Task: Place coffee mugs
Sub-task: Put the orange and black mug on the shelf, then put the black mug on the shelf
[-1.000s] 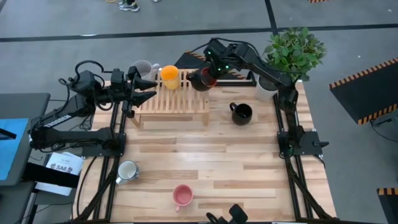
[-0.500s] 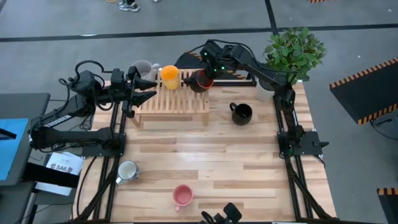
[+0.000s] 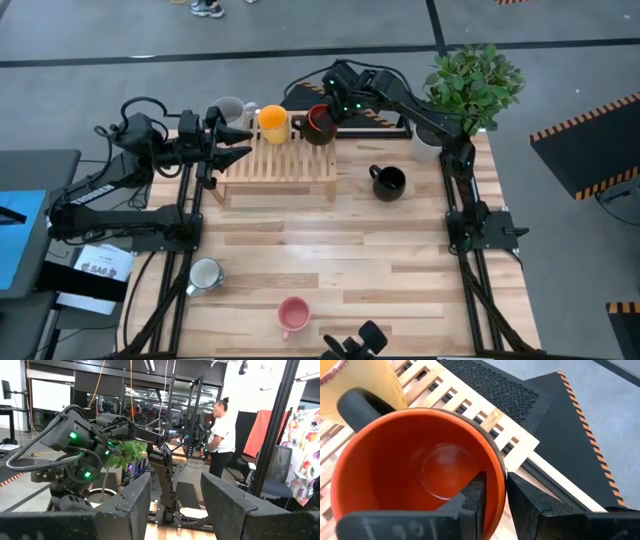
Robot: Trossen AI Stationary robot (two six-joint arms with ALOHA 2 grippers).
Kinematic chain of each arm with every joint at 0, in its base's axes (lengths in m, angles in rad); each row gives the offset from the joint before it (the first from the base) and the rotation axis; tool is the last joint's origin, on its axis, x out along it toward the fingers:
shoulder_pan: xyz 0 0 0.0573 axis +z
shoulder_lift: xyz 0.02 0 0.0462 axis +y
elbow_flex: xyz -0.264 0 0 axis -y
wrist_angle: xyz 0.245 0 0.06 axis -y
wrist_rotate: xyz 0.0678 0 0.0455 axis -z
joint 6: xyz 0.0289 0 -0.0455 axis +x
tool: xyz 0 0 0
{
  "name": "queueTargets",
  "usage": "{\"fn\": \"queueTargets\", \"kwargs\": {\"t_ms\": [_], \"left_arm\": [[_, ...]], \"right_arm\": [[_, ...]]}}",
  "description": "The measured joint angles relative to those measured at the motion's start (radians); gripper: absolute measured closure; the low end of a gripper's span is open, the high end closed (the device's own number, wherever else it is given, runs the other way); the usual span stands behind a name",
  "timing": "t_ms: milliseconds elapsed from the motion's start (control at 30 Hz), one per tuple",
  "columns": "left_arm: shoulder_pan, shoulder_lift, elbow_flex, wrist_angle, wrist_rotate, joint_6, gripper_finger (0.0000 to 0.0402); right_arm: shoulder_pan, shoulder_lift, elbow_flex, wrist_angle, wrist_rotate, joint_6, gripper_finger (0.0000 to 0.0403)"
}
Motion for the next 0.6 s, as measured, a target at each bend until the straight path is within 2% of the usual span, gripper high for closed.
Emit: {"fn": "queueTargets", "kwargs": {"t_ms": [133, 467, 600], "left_arm": [[0.000, 0.000, 0.000, 0.000, 0.001, 0.000, 0.0244], [0.000, 0.000, 0.000, 0.000, -0.001, 0.001, 0.0244], [0.000, 0.000, 0.000, 0.000, -0.028, 0.013, 0.0244]], "right_arm": [[0.001, -0.001, 0.010, 0.000, -0.001, -0.001, 0.0284], [0.001, -0.014, 0.010, 0.034, -0.001, -0.027, 0.0192], [-0.003, -0.030, 0.010, 0.055, -0.003, -0.034, 0.0176]]}}
